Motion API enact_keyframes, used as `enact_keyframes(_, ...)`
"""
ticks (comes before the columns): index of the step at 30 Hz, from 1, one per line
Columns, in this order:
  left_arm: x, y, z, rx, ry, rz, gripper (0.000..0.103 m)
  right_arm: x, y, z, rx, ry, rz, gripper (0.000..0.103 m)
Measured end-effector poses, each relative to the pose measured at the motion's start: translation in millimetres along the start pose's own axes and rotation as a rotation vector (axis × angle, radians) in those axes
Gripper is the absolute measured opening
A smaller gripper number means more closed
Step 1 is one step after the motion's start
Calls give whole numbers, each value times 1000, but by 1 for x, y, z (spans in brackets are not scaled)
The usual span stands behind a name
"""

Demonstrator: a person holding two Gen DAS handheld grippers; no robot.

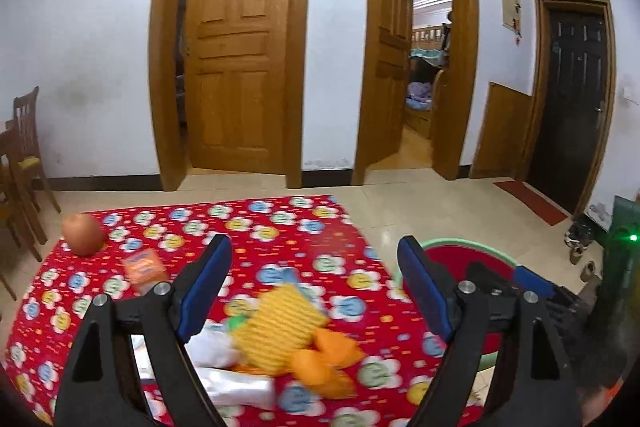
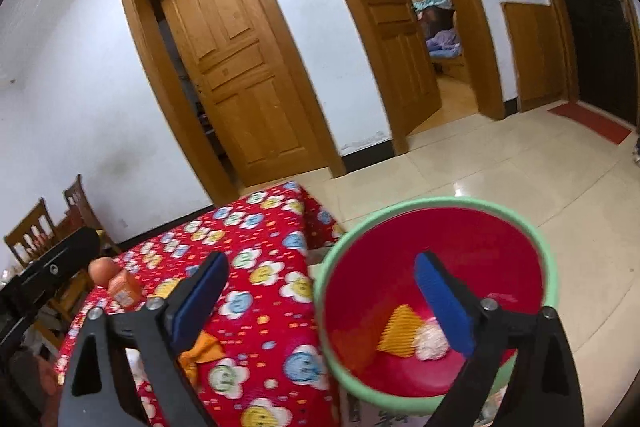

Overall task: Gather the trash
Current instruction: 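Move both open tools back over the table, then close the left tool around the orange cardboard box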

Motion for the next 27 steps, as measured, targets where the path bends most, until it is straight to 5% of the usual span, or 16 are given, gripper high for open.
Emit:
enact_keyframes(14, 7, -107, 1, 77, -19, -134, 97, 24, -73, 13, -173, -16, -68, 103)
enact_keyframes(27, 89, -165, 49, 35, -280, -78, 98, 59, -121, 26, -261, -43, -105, 103)
Point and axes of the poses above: each gripper's, at about its wrist camera, not at the fingertips, and x roughly the way its jaws point, y to its right, z to its underside, the point moved 10 cm from there along x, roughly the way its jaws point
